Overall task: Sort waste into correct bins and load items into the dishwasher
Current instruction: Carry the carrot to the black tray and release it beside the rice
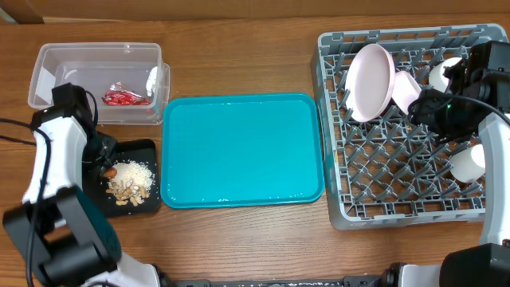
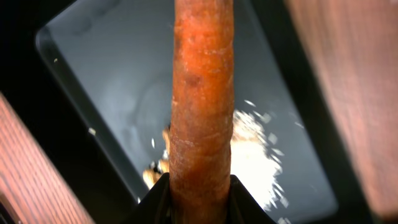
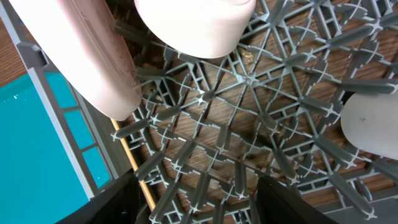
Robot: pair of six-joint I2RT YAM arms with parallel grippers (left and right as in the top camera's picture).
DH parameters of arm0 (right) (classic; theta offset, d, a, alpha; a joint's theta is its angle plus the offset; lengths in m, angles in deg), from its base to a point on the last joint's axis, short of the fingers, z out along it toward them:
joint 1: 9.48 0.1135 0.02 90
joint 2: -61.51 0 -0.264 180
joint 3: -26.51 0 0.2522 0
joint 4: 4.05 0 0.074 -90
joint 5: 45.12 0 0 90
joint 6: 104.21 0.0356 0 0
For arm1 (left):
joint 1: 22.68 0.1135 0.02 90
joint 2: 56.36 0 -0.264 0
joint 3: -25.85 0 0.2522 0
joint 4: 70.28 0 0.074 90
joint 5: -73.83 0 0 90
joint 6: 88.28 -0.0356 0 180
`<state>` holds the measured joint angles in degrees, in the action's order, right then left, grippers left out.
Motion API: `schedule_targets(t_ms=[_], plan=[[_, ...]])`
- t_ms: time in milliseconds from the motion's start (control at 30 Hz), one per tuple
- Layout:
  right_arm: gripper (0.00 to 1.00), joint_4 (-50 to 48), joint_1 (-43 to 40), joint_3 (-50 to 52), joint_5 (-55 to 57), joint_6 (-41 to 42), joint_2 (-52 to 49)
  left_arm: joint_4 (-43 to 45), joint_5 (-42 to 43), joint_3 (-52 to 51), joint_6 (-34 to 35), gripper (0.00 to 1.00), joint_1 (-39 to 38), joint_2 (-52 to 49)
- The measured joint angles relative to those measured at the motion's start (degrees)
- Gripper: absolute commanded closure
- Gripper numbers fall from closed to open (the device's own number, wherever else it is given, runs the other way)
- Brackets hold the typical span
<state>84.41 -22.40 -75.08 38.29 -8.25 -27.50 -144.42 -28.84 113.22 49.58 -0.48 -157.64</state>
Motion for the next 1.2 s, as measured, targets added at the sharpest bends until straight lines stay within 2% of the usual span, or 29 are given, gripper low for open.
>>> schedule_targets(t_ms=[167, 333, 400, 433, 500, 533, 600, 633, 733, 933, 1000, 1067, 1100, 1133, 1200], plan=[[0.37, 0.0, 0.0, 0.0, 0.0, 0.0, 0.0, 0.9, 0.0, -0.1, -1.6, 0.96, 3.7, -4.9], [0.37, 0.0, 0.0, 0.0, 0.0, 0.0, 0.0, 2.5, -0.1, -0.1, -2.0, 0.89, 7.0, -6.8], [0.37, 0.0, 0.0, 0.0, 0.0, 0.0, 0.0, 3.0, 0.0, -0.1, -2.0, 0.72, 7.3, -7.0], [0.37, 0.1, 0.0, 0.0, 0.0, 0.0, 0.0, 3.2, 0.0, -0.1, -2.0, 0.7, 7.3, -7.0], [0.37, 0.1, 0.0, 0.0, 0.0, 0.0, 0.0, 3.2, 0.0, -0.1, -2.5, 0.51, 7.3, -7.0], [0.37, 0.2, 0.0, 0.0, 0.0, 0.0, 0.0, 3.2, 0.0, -0.1, -2.6, 0.36, 7.3, -7.0], [0.37, 0.3, 0.0, 0.0, 0.0, 0.0, 0.0, 3.2, 0.0, -0.1, -3.2, 0.25, 7.3, -7.0], [0.37, 0.3, 0.0, 0.0, 0.0, 0.0, 0.0, 3.2, 0.0, -0.1, -3.4, 0.23, 7.3, -7.0], [0.37, 0.3, 0.0, 0.0, 0.0, 0.0, 0.0, 1.4, 0.8, 0.1, -4.6, 0.22, 7.3, -7.0], [0.37, 0.3, 0.0, 0.0, 0.0, 0.0, 0.0, -12.3, 3.6, 7.5, -4.8, 0.15, 7.3, -6.7], [0.37, 0.3, 0.0, 0.0, 0.0, 0.0, 0.0, -16.0, 4.0, 10.0, -4.9, 0.11, 7.3, -5.1], [0.37, 0.3, 0.0, 0.0, 0.0, 0.0, 0.0, -19.3, 4.2, 10.8, -5.0, 0.11, 7.3, -1.8], [0.37, 0.3, 0.0, 0.0, 0.0, 0.0, 0.0, -20.6, 4.3, 10.8, -5.0, 0.13, 7.3, 0.0], [0.37, 0.3, 0.0, 0.0, 0.0, 0.0, 0.0, -21.7, 4.4, 10.8, -5.0, 0.23, 7.3, 1.6], [0.37, 0.3, 0.0, 0.0, 0.0, 0.0, 0.0, -22.6, 4.5, 10.7, -4.8, 0.5, 7.3, 4.6]])
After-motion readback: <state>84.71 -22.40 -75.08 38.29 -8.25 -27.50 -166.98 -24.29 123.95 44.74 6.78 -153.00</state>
